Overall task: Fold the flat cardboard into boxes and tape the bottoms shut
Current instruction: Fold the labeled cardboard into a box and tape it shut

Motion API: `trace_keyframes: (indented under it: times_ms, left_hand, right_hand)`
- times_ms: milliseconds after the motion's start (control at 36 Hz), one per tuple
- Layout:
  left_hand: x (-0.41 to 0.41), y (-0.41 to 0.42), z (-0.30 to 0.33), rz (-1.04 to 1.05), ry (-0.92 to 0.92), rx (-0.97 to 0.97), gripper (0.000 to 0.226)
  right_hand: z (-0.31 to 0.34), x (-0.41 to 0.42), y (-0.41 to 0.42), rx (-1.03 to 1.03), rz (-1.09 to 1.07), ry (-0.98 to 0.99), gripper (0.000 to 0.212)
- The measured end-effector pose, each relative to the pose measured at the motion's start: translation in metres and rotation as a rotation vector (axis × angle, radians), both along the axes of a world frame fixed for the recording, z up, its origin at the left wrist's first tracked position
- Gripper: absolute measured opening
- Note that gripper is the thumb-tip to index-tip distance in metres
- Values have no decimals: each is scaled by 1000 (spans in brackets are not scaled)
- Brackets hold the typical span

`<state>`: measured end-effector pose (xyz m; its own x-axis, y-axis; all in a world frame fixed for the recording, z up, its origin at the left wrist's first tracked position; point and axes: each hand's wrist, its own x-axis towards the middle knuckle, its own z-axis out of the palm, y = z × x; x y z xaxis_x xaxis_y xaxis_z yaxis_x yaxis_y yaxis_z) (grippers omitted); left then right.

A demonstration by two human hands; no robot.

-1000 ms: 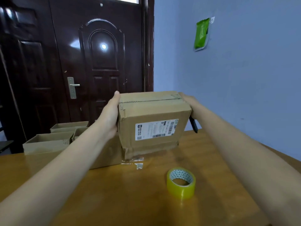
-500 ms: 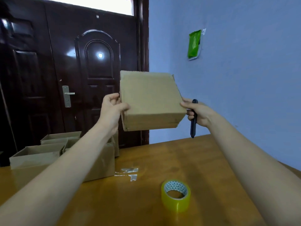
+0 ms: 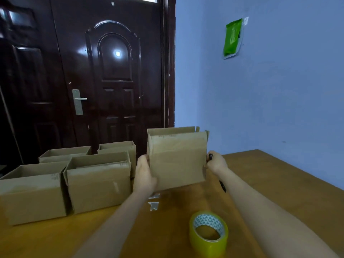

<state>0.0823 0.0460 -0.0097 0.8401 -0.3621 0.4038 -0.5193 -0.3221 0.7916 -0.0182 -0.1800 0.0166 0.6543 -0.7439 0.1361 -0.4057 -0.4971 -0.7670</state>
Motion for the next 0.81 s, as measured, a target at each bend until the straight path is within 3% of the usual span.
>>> trace_keyframes:
  times_ms: [139,306,444,583,806]
  left_hand:
    - [23,-5,-37,-41,92,75,50]
    - [35,-17,-55,-139,242,67,83]
    - [44,-26,-55,-102,308,68,102]
    - [45,-29,-55,-90,327,69,105]
    - [45,-22,-54,-83,327,76,107]
  right_hand:
    - [-38,18,-4,53,19,38,30]
    - [-54,39,-11,60,64,76,18]
    - [-56,52,-15,77,99,86,16]
    - [-56,57,-14,76,112,105,34]
    - [-53,43,-6,-32,78,165,34]
